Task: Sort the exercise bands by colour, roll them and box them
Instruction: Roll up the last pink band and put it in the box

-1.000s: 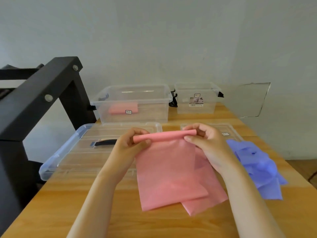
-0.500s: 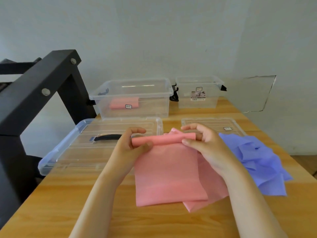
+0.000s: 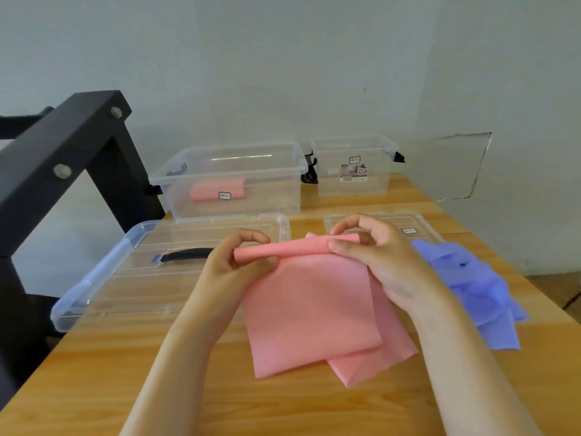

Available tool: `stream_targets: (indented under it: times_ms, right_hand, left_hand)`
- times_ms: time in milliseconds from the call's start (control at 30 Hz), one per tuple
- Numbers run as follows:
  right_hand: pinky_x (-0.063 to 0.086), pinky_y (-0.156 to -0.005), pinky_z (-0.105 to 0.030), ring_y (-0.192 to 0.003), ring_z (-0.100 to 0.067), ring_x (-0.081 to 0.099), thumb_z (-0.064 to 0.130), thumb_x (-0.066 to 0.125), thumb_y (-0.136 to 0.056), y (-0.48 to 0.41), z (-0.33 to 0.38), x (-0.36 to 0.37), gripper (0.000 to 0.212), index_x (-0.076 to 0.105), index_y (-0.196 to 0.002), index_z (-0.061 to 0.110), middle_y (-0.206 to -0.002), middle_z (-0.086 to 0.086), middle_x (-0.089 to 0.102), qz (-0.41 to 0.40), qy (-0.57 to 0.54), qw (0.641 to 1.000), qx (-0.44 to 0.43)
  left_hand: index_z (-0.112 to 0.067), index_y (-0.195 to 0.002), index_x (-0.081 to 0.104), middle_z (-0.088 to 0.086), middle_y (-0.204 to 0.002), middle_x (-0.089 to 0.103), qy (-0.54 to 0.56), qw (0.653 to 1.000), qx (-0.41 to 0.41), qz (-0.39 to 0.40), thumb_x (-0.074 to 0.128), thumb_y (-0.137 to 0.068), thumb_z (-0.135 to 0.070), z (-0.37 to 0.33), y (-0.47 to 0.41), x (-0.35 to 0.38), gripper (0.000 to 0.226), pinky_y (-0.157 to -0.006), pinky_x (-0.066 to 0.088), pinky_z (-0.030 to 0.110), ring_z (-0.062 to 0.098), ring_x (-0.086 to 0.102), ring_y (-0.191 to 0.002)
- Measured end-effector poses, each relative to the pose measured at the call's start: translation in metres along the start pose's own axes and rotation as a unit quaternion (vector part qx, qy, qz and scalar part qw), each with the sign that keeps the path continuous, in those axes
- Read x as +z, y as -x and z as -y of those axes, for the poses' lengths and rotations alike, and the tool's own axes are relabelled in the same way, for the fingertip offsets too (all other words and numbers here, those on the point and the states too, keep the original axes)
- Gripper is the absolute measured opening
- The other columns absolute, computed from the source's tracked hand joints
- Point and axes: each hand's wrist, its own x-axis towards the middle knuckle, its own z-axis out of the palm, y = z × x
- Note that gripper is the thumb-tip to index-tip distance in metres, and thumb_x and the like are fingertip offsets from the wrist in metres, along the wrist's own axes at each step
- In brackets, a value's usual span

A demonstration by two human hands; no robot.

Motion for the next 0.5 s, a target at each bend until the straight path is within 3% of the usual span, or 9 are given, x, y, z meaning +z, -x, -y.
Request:
stream_targets:
  times_ms: [100, 167, 300, 433, 500]
  right_hand:
    - [0.042, -0.075, -0.034, -0.078, -0.018, 0.061, 0.011, 0.075, -0.08, 0.003, 0.0, 0.004, 0.02, 0.067, -0.078, 0.03, -0.088, -0.009, 0.073, 0.006, 0.041, 0.999, -0.02]
    - [0.043, -0.076, -0.034, -0.082, -0.018, 0.062, 0.012, 0.076, -0.08, 0.0036, -0.0007, 0.0044, 0.02, 0.068, -0.084, 0.029, -0.097, -0.008, 0.074, 0.017, 0.042, 0.999, -0.014]
    - [0.045, -0.087, -0.031, -0.099, -0.019, 0.068, 0.021, 0.076, -0.08, 0.0037, -0.002, 0.0074, 0.007, 0.071, -0.085, 0.024, -0.095, 0.007, 0.076, 0.018, 0.05, 0.998, 0.02]
    - [0.05, -0.088, -0.036, -0.095, -0.027, 0.068, 0.012, 0.077, -0.078, 0.0032, 0.0011, 0.0096, 0.016, 0.073, -0.079, 0.028, -0.094, -0.005, 0.075, -0.015, 0.067, 0.997, -0.022]
    - [0.051, -0.089, -0.041, -0.096, -0.028, 0.068, 0.01, 0.077, -0.077, 0.0028, 0.0011, 0.0096, 0.019, 0.072, -0.081, 0.028, -0.097, -0.008, 0.074, -0.008, 0.066, 0.997, -0.034]
  left_hand:
    - [-0.025, -0.087, 0.065, -0.002, -0.091, 0.071, 0.011, 1.0, -0.028, 0.005, 0.08, -0.071, -0.025, 0.0002, 0.0024, -0.0026, 0.021, -0.056, 0.043, 0.025, 0.016, 0.06, -0.072]
    - [-0.023, -0.081, 0.065, -0.002, -0.088, 0.07, -0.014, 1.0, -0.008, -0.012, 0.082, -0.072, -0.021, -0.0004, 0.0026, -0.004, 0.019, -0.056, 0.045, 0.022, 0.015, 0.06, -0.073]
    - [-0.016, -0.085, 0.064, 0.0, -0.093, 0.073, -0.019, 0.999, 0.039, -0.024, 0.073, -0.078, -0.005, -0.0017, 0.003, -0.0022, 0.016, -0.065, 0.052, 0.021, 0.011, 0.066, -0.081]
    - [-0.02, -0.092, 0.066, -0.004, -0.086, 0.07, 0.014, 1.0, -0.006, -0.02, 0.076, -0.078, -0.026, -0.001, 0.0038, -0.0001, 0.018, -0.056, 0.047, 0.021, 0.013, 0.063, -0.073]
    - [-0.02, -0.088, 0.065, -0.004, -0.082, 0.068, -0.002, 1.0, -0.005, -0.015, 0.076, -0.079, -0.026, -0.0002, 0.0036, -0.0002, 0.016, -0.052, 0.046, 0.02, 0.012, 0.061, -0.068]
